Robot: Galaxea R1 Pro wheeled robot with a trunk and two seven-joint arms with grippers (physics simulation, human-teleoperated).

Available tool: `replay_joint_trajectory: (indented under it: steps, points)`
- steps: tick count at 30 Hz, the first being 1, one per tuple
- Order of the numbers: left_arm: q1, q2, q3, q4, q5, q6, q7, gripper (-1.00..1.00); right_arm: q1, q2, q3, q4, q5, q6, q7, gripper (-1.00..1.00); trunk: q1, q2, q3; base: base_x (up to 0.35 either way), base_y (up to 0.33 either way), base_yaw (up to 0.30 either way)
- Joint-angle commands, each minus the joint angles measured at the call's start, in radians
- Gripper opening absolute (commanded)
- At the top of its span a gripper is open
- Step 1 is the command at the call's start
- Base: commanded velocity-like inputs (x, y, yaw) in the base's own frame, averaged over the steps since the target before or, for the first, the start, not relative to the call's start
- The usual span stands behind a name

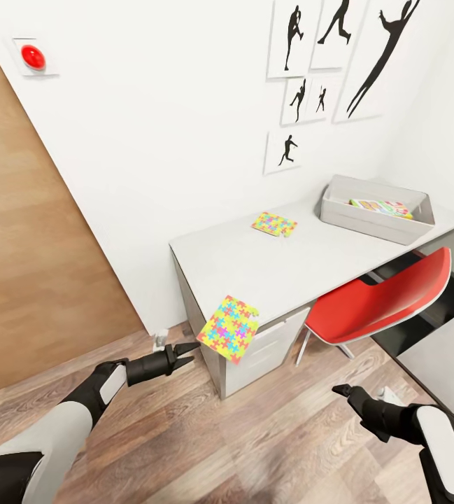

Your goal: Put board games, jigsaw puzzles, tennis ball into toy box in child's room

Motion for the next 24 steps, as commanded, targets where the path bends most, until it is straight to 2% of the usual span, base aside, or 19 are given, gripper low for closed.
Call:
replay_joint_trajectory:
  steps: [1,10,17,24]
  points:
    - [-0.001,0.000,0.002,0.000,0.001,0.008,-0.004,1.00,-0.001,0.000,-0.001,-0.001,-0.010,0.003,-0.010,1.00,0.000,-0.001,-0.001,0.000,0.000,0.000]
    - [-0.001,-0.001,0.002,0.000,0.001,0.007,-0.015,1.00,-0.001,0.003,0.000,0.001,-0.010,0.003,-0.010,1.00,0.000,-0.001,-0.001,0.000,-0.003,0.000]
    - [-0.001,0.000,0.002,0.000,0.001,0.007,-0.017,1.00,-0.001,0.004,0.000,0.001,-0.010,0.003,-0.010,1.00,0.000,-0.001,-0.001,0.000,-0.134,0.000]
    - [-0.001,0.001,0.001,-0.001,0.001,0.006,-0.018,1.00,-0.001,0.005,0.000,0.001,-0.011,0.003,-0.010,1.00,0.000,-0.001,-0.001,0.001,-0.026,0.000]
